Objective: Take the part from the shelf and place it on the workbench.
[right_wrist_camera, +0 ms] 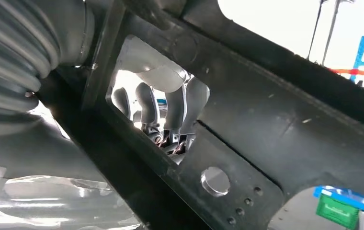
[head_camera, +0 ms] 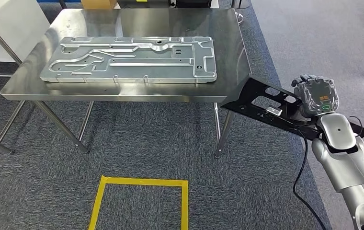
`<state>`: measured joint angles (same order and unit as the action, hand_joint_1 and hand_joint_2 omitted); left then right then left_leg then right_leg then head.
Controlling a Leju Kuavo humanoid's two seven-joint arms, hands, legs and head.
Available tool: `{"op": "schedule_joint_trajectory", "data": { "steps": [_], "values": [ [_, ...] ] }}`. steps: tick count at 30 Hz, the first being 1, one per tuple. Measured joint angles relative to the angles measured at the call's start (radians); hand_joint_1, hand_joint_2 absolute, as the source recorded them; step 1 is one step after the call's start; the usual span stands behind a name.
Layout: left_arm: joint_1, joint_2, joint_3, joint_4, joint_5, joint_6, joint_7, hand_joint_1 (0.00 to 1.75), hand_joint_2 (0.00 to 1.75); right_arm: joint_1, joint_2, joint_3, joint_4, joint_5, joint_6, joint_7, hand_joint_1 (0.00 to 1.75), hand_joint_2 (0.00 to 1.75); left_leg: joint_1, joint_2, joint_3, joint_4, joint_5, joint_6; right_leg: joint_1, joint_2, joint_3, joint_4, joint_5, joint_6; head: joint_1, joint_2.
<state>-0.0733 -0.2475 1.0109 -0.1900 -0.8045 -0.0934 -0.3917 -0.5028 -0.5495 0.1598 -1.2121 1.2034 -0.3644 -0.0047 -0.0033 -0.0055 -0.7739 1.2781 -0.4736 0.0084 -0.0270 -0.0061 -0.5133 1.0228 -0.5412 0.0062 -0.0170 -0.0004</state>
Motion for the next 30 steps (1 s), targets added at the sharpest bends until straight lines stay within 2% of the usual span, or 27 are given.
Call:
{"op": "schedule_joint_trajectory", "data": {
  "steps": [1,2,3,5,7,9,10,11,12,13,14,15,16,17,18,19,20,21,22,23,24,25,26,27,28,29,30],
  "values": [
    [0.001,0.001,0.0,0.0,0.0,0.0,0.001,0.0,1.75,0.003,0.0,-0.001,-0.005,0.001,0.0,0.0,1.75,1.75,-0.002,0.0,0.027,-0.076,0.05,0.007,0.0,-0.002,0.017,-0.002,-0.013,0.001,0.0,0.0],
    [0.001,0.002,0.0,0.0,0.0,0.0,0.002,0.0,1.75,0.004,0.001,-0.002,-0.01,0.001,-0.001,0.0,1.75,1.75,-0.006,0.001,0.056,-0.141,0.082,0.015,0.001,-0.004,0.032,-0.006,-0.024,0.005,0.0,0.0],
    [0.001,0.004,0.0,0.0,-0.001,0.0,0.003,0.0,1.75,0.006,0.001,-0.004,-0.014,0.001,-0.002,0.0,1.75,1.75,-0.01,0.003,0.082,-0.193,0.092,0.021,0.002,-0.006,0.044,-0.012,-0.033,0.009,0.0,0.0],
    [0.001,0.005,0.0,0.0,-0.004,0.001,0.005,0.0,1.75,0.014,0.001,-0.008,-0.023,0.001,-0.004,-0.001,1.75,1.75,-0.015,0.006,0.112,-0.232,0.068,0.031,0.004,-0.007,0.065,-0.026,-0.034,0.024,0.0,0.0],
    [0.003,0.005,0.0,0.0,-0.008,0.001,0.006,0.0,1.75,0.024,0.001,-0.013,-0.035,0.002,-0.004,-0.004,1.75,1.75,-0.014,0.003,0.146,-0.265,0.052,0.04,0.001,-0.008,0.066,-0.004,-0.008,0.037,0.0,0.0],
    [0.004,0.006,0.0,0.0,-0.01,0.0,0.008,0.0,1.75,0.025,0.001,-0.016,-0.042,0.001,-0.005,-0.008,1.75,1.75,-0.01,-0.002,0.196,-0.302,0.04,0.048,-0.001,-0.003,0.011,0.096,0.025,0.041,0.001,0.0],
    [0.005,0.006,0.0,0.0,-0.011,0.0,0.008,0.0,1.75,0.026,0.001,-0.017,-0.043,0.0,-0.005,-0.008,1.75,1.75,-0.009,-0.005,0.223,-0.319,0.032,0.05,-0.002,0.0,-0.034,0.156,0.022,0.041,0.001,0.0],
    [0.005,0.005,0.0,0.0,-0.012,-0.001,0.009,0.0,1.75,0.029,0.001,-0.018,-0.043,0.0,-0.005,-0.009,1.75,1.75,-0.008,-0.008,0.249,-0.333,0.021,0.051,-0.001,0.003,-0.08,0.208,-0.001,0.041,0.002,0.0],
    [0.006,0.005,0.0,0.0,-0.012,-0.001,0.01,0.0,1.75,0.034,0.001,-0.017,-0.042,-0.001,-0.004,-0.009,1.75,1.75,-0.008,-0.012,0.277,-0.344,0.008,0.051,-0.001,0.005,-0.121,0.237,-0.043,0.044,0.002,0.0],
    [0.008,0.005,0.0,0.0,-0.012,-0.002,0.01,0.0,1.75,0.038,0.001,-0.017,-0.042,-0.001,-0.003,-0.009,1.75,1.75,-0.008,-0.016,0.306,-0.353,-0.007,0.05,-0.001,0.006,-0.154,0.242,-0.089,0.047,0.002,0.0],
    [0.01,0.005,0.0,0.0,-0.012,-0.002,0.011,0.0,1.75,0.042,0.001,-0.017,-0.041,-0.001,-0.002,-0.009,1.75,1.75,-0.008,-0.02,0.336,-0.36,-0.025,0.049,-0.003,0.005,-0.179,0.224,-0.123,0.051,0.002,0.0],
    [0.012,0.005,0.0,0.0,-0.011,-0.003,0.011,0.0,1.75,0.043,0.001,-0.017,-0.041,-0.001,-0.001,-0.009,1.75,1.75,-0.008,-0.023,0.366,-0.364,-0.045,0.047,-0.005,0.005,-0.197,0.185,-0.123,0.054,0.002,0.0],
    [0.014,0.005,0.0,0.0,-0.009,-0.005,0.011,0.0,1.75,0.044,0.002,-0.016,-0.039,-0.001,0.0,-0.009,1.75,1.75,-0.008,-0.025,0.396,-0.367,-0.068,0.044,-0.007,0.003,-0.209,0.129,-0.072,0.055,0.002,0.0],
    [0.016,0.005,0.0,0.001,-0.005,-0.008,0.01,0.0,1.75,0.046,0.003,-0.015,-0.035,0.0,0.001,-0.01,1.75,1.75,-0.008,-0.026,0.426,-0.365,-0.093,0.04,-0.007,-0.002,-0.219,0.071,0.032,0.054,0.001,0.0],
    [0.018,0.006,0.0,0.001,-0.001,-0.011,0.008,0.0,1.75,0.046,0.006,-0.013,-0.03,0.0,0.004,-0.009,1.75,1.75,-0.008,-0.028,0.446,-0.364,-0.116,0.035,-0.004,-0.008,-0.223,0.031,0.121,0.047,0.002,0.0],
    [0.019,0.007,0.0,0.002,0.004,-0.014,0.007,0.0,1.75,0.047,0.007,-0.011,-0.027,0.001,0.007,-0.01,1.75,1.75,-0.008,-0.028,0.462,-0.365,-0.138,0.029,0.001,-0.01,-0.225,0.012,0.19,0.038,0.002,0.0],
    [0.017,0.008,0.0,0.002,0.007,-0.017,0.005,0.0,1.75,0.047,0.007,-0.01,-0.029,0.001,0.012,-0.013,1.75,1.75,-0.007,-0.027,0.473,-0.364,-0.151,0.021,0.006,-0.013,-0.226,0.014,0.216,0.026,0.002,0.0],
    [0.013,0.008,0.0,0.002,0.01,-0.02,0.002,0.0,1.75,0.04,0.004,-0.011,-0.035,-0.001,0.022,-0.016,1.75,1.75,-0.006,-0.025,0.471,-0.355,-0.152,0.014,0.008,-0.011,-0.221,0.025,0.196,0.014,0.003,0.0],
    [0.008,0.009,0.0,0.001,0.012,-0.023,0.0,0.0,1.75,0.029,-0.002,-0.012,-0.044,-0.005,0.037,-0.019,1.75,1.75,-0.006,-0.021,0.462,-0.326,-0.14,0.007,0.008,-0.009,-0.215,0.028,0.184,0.005,0.003,0.0],
    [0.003,0.008,0.0,0.001,0.013,-0.027,-0.003,0.0,1.75,0.014,-0.009,-0.013,-0.05,-0.011,0.059,-0.022,1.75,1.75,-0.005,-0.017,0.437,-0.271,-0.117,-0.001,0.004,-0.008,-0.203,0.024,0.172,-0.001,0.003,0.0],
    [0.001,0.008,0.0,0.001,0.014,-0.031,-0.005,0.0,1.75,-0.002,-0.015,-0.013,-0.052,-0.018,0.086,-0.022,1.75,1.75,-0.004,-0.013,0.397,-0.199,-0.099,-0.009,0.001,-0.006,-0.184,0.014,0.16,-0.005,0.002,0.0],
    [0.001,0.008,0.0,0.001,0.015,-0.034,-0.007,0.0,1.75,-0.015,-0.019,-0.012,-0.051,-0.024,0.114,-0.022,1.75,1.75,-0.001,-0.009,0.351,-0.126,-0.099,-0.018,-0.001,-0.005,-0.159,0.003,0.147,-0.007,0.001,0.0],
    [0.003,0.008,0.0,0.002,0.016,-0.036,-0.008,0.0,1.75,-0.026,-0.022,-0.009,-0.048,-0.028,0.141,-0.023,1.75,1.75,0.002,-0.006,0.305,-0.07,-0.125,-0.026,-0.003,-0.004,-0.132,-0.009,0.134,-0.008,0.001,0.0],
    [0.006,0.008,0.0,0.002,0.017,-0.038,-0.008,0.0,1.75,-0.041,-0.024,-0.003,-0.042,-0.028,0.169,-0.025,1.75,1.75,0.005,-0.004,0.266,-0.037,-0.172,-0.029,-0.005,-0.004,-0.104,-0.02,0.121,-0.007,0.001,0.0],
    [0.009,0.009,0.001,0.002,0.018,-0.041,-0.008,0.0,1.75,-0.063,-0.025,0.005,-0.034,-0.024,0.198,-0.026,1.75,1.75,0.006,-0.002,0.232,-0.03,-0.227,-0.029,-0.007,-0.003,-0.078,-0.029,0.109,-0.007,0.001,0.0],
    [0.011,0.01,0.002,0.002,0.019,-0.044,-0.008,0.0,1.75,-0.094,-0.026,0.017,-0.023,-0.016,0.228,-0.027,1.75,1.75,0.005,-0.001,0.202,-0.043,-0.267,-0.026,-0.009,-0.002,-0.056,-0.038,0.098,-0.006,0.001,0.0],
    [0.012,0.012,0.003,0.002,0.019,-0.047,-0.008,0.0,1.75,-0.135,-0.027,0.034,-0.006,-0.006,0.26,-0.028,1.75,1.75,0.003,0.0,0.175,-0.076,-0.27,-0.019,-0.01,0.001,-0.038,-0.044,0.088,-0.005,0.001,0.0]
  ]
}}
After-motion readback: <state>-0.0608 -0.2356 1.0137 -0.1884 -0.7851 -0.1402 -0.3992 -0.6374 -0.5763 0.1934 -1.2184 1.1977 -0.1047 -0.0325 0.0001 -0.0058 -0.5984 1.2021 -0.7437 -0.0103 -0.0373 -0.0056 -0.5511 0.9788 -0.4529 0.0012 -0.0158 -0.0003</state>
